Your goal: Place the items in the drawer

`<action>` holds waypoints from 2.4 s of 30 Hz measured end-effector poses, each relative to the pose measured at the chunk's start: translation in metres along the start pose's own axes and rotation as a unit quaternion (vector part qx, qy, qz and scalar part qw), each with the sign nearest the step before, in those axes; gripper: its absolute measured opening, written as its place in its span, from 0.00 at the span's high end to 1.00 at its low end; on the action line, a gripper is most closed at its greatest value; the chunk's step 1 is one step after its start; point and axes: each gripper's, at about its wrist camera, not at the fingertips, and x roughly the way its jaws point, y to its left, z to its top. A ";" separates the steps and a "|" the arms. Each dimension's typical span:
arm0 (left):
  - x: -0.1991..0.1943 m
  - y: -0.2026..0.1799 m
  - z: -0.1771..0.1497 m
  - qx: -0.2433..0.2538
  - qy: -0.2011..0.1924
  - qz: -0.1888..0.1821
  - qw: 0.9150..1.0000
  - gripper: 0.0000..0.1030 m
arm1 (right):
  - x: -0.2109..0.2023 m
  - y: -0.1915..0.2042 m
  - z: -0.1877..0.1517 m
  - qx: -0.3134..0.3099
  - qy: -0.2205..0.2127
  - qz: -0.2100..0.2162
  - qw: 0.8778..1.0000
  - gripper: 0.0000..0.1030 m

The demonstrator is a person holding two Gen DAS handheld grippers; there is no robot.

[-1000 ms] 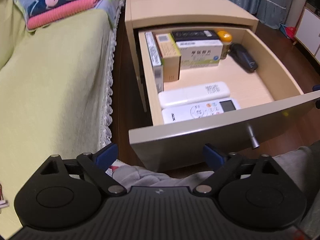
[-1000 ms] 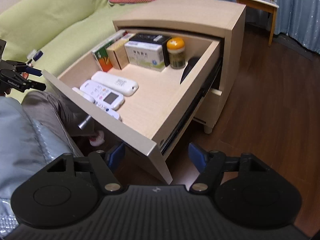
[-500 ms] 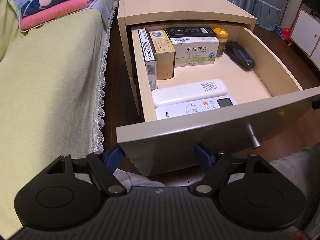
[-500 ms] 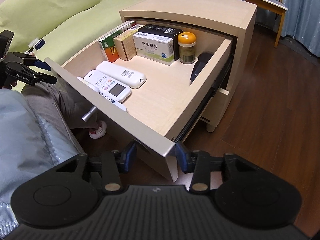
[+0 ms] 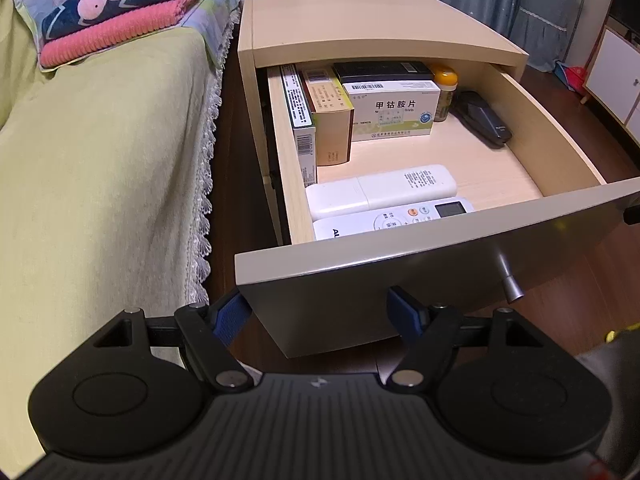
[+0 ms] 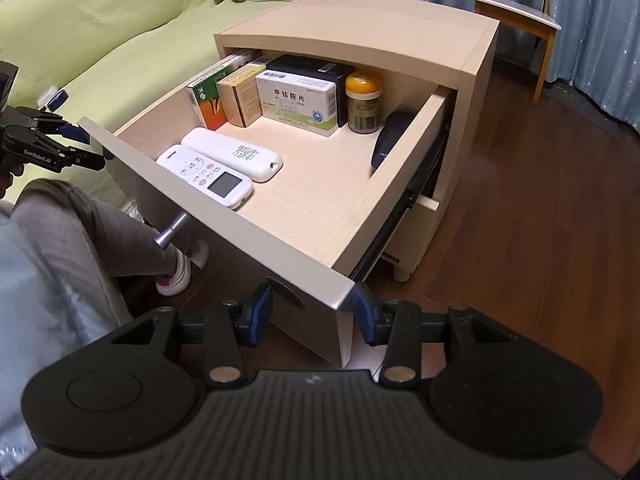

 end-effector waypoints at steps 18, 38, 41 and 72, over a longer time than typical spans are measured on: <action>-0.005 -0.004 -0.012 -0.004 -0.014 0.009 1.000 0.28 | -0.005 -0.002 -0.003 -0.009 -0.037 -0.009 0.999 0.62; -0.009 -0.006 -0.012 -0.012 -0.025 0.018 0.999 0.28 | -0.011 0.000 -0.014 -0.006 -0.066 -0.022 0.998 0.62; -0.009 -0.006 -0.011 -0.013 -0.027 0.020 0.999 0.28 | -0.010 0.000 -0.013 -0.007 -0.069 -0.028 0.997 0.62; -0.007 -0.012 -0.003 -0.049 -0.030 0.031 0.998 0.28 | -0.009 -0.005 -0.002 0.014 -0.076 -0.050 0.996 0.62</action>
